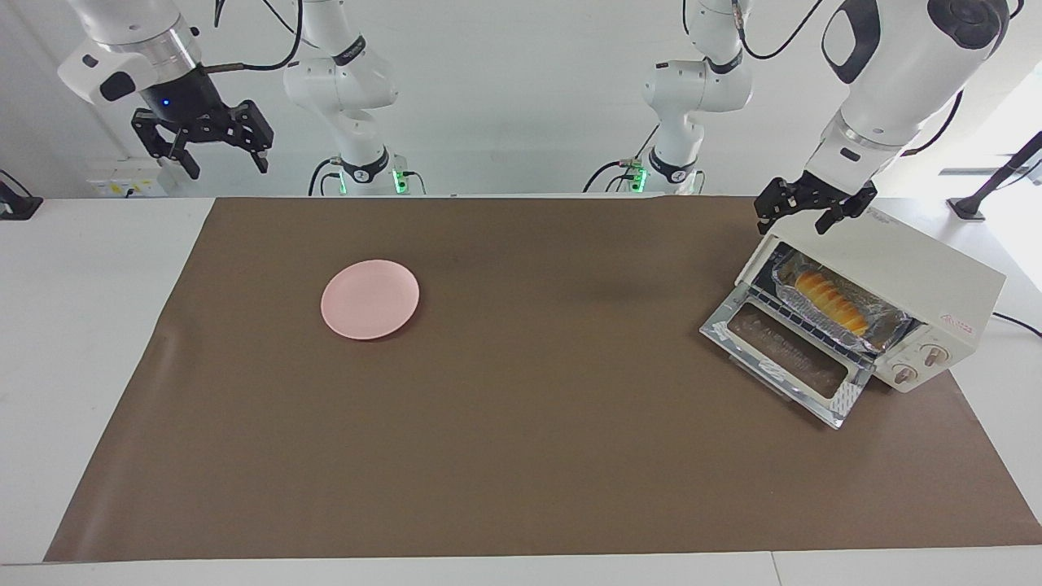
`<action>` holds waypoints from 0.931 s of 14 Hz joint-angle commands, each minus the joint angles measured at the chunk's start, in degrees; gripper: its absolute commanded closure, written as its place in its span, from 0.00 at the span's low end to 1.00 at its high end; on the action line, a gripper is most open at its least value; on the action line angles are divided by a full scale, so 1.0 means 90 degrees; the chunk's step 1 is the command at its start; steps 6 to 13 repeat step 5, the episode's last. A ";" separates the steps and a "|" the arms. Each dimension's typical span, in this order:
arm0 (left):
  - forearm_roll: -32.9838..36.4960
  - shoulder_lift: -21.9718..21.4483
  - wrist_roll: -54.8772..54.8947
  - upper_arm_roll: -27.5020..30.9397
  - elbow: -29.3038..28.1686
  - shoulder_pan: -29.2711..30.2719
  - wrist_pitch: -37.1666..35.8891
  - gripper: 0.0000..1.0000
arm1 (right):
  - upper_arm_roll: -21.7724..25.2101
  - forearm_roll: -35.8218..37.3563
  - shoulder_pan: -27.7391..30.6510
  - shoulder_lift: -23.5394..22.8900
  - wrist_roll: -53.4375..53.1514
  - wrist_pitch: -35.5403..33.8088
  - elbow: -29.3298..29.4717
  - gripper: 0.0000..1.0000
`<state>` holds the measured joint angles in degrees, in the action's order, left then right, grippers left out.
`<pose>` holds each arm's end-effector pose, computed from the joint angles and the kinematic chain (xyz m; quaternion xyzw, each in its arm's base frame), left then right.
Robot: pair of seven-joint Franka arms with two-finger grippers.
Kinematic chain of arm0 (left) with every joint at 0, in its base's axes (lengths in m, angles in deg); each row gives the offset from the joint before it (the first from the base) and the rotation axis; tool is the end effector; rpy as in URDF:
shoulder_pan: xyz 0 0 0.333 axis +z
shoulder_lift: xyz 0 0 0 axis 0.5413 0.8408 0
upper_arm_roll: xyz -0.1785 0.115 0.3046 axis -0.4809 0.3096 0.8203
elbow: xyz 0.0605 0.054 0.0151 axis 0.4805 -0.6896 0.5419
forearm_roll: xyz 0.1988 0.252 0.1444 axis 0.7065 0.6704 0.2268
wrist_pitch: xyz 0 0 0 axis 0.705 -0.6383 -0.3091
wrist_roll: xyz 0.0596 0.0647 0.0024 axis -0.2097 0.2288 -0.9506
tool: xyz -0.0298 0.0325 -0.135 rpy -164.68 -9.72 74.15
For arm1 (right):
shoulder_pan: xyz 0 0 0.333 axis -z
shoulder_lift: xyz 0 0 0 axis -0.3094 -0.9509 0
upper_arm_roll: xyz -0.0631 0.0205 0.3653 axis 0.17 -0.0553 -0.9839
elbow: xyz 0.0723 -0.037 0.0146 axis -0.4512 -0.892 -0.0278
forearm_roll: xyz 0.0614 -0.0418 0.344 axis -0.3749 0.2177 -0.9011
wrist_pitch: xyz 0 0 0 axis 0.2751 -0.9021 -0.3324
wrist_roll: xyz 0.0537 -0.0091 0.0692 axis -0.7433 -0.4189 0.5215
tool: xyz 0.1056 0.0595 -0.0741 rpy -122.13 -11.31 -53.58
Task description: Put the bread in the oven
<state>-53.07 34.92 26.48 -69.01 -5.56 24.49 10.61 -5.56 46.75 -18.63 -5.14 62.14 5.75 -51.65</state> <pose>0.5030 -0.0542 0.6239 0.9986 -0.0395 -0.0356 0.0043 0.4568 -0.0250 0.6912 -0.9985 -0.0483 0.0259 0.0021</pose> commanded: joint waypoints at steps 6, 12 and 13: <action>-0.0111 -0.0092 0.0000 0.0003 -0.0106 0.0012 0.0160 0.00 | -0.0016 0.0028 0.0009 0.0159 -0.0088 0.0013 -0.0184 0.00; -0.0111 -0.0092 0.0000 0.0003 -0.0106 0.0012 0.0160 0.00 | -0.0016 0.0028 0.0009 0.0159 -0.0088 0.0013 -0.0184 0.00; -0.0111 -0.0092 0.0000 0.0003 -0.0106 0.0012 0.0160 0.00 | -0.0016 0.0028 0.0009 0.0159 -0.0088 0.0013 -0.0184 0.00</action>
